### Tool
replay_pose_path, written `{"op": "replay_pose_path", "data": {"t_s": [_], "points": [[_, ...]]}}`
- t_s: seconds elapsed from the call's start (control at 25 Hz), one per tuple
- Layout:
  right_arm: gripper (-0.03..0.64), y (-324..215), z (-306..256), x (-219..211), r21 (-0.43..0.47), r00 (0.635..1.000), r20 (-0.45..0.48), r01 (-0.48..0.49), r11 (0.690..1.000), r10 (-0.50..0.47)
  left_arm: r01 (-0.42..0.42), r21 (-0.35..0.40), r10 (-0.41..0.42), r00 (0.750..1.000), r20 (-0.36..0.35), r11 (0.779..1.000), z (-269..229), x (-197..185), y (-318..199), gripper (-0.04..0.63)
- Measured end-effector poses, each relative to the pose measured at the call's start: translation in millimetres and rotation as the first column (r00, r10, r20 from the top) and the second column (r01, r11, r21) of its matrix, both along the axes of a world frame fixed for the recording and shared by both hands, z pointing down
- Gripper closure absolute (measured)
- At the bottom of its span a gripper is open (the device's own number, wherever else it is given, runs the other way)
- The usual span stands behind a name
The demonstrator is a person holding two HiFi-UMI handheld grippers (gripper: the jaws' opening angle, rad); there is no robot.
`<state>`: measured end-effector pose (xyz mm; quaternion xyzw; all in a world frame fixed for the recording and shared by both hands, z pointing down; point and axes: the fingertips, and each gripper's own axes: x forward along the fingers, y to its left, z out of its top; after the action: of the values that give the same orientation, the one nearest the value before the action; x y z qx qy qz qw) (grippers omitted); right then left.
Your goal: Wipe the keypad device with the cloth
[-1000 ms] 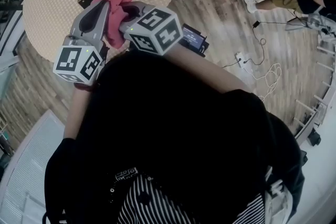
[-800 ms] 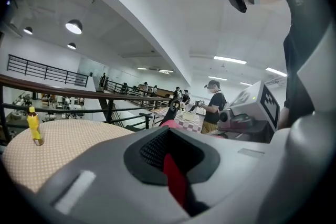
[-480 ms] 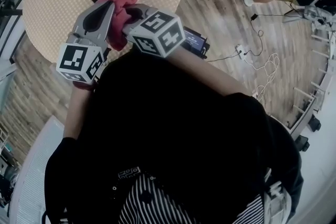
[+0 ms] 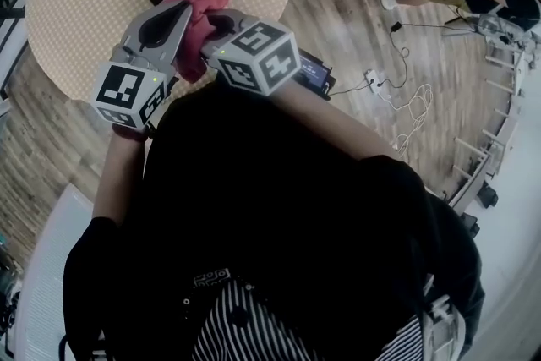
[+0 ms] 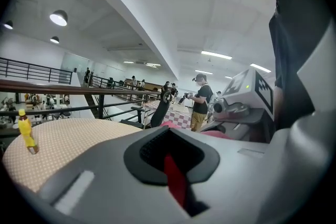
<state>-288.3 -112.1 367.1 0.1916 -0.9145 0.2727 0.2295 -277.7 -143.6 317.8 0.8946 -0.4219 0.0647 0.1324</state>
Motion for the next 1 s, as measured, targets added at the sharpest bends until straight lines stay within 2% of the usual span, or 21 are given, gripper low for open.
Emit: {"op": "replay_pose_path", "data": {"t_s": [0.16,0.36,0.6,0.76,1.0], "points": [[0.550,-14,6,-13,-0.015,0.999,0.011,0.041,0.999,-0.041,0.069,-0.034,-0.069,0.998,0.007,0.997,9,-16,-15,0.592],[0.550,-33,13,-38,-0.043,0.996,0.023,0.090,0.995,-0.089,0.139,-0.112,-0.142,0.989,-0.026,0.984,18,-43,-36,0.592],[0.550,-53,28,-58,-0.072,0.990,0.025,0.141,0.987,-0.140,0.195,-0.152,-0.197,0.980,-0.001,0.969,35,-65,-58,0.592],[0.550,-55,40,-65,-0.099,0.988,0.026,0.154,0.983,-0.152,0.204,-0.182,-0.207,0.978,0.003,0.962,48,-72,-62,0.592],[0.550,-64,59,-64,-0.138,0.985,0.012,0.171,0.976,-0.170,0.160,-0.255,-0.167,0.986,-0.004,0.954,70,-70,-73,0.592]]}}
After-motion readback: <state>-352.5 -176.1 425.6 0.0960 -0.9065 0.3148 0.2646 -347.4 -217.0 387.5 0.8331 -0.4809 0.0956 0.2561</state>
